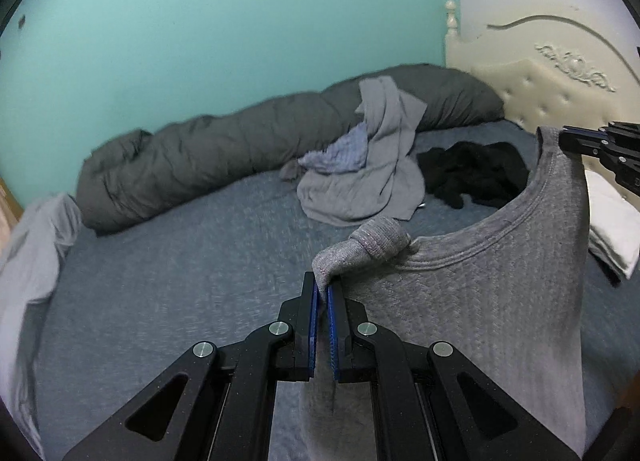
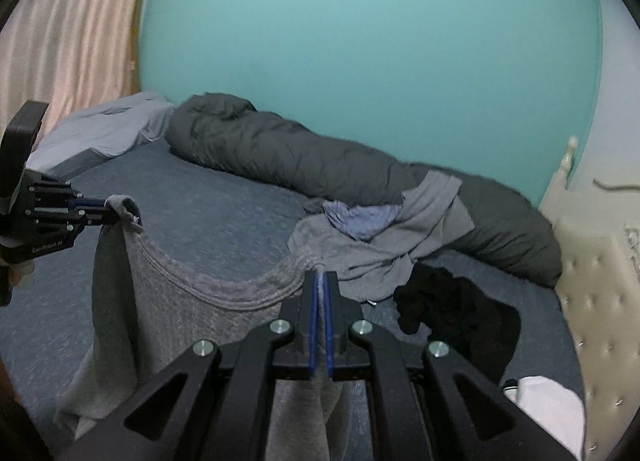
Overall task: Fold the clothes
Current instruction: 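Lift the sweatshirt up with both tools, holding it spread between them, then lay the grey sweatshirt flat on the bed and open both tools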
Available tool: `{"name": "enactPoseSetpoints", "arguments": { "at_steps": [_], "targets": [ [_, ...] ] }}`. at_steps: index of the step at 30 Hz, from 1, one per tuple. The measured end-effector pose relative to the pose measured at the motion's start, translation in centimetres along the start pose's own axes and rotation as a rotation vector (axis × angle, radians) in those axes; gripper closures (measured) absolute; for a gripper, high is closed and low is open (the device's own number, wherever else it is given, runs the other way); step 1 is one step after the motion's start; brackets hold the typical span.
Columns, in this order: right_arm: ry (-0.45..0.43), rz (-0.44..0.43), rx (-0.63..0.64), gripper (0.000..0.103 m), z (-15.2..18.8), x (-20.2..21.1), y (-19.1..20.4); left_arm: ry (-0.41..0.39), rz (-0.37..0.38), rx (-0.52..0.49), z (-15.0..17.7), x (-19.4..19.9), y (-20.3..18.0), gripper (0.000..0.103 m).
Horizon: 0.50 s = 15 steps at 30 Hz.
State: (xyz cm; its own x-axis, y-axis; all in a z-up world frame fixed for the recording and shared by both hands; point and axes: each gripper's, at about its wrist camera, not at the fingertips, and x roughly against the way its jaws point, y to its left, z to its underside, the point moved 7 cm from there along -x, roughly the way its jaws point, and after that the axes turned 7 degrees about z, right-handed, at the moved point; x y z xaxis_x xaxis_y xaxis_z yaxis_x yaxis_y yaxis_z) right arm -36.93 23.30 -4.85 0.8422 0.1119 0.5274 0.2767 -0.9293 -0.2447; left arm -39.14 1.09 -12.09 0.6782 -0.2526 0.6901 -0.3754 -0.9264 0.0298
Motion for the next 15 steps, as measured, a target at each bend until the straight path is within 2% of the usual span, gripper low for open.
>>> {"name": "enactPoseSetpoints", "arguments": {
  "at_steps": [6,15],
  "targets": [
    [0.078,0.008,-0.034,0.100,1.8,-8.8,-0.3,0.073,0.006,0.025,0.4,-8.0,1.8,0.098],
    [0.207,-0.006,-0.070,0.101,7.0,-20.1,1.1,0.193,0.031,0.084,4.1,-18.4,3.9,0.098]
  ]
}}
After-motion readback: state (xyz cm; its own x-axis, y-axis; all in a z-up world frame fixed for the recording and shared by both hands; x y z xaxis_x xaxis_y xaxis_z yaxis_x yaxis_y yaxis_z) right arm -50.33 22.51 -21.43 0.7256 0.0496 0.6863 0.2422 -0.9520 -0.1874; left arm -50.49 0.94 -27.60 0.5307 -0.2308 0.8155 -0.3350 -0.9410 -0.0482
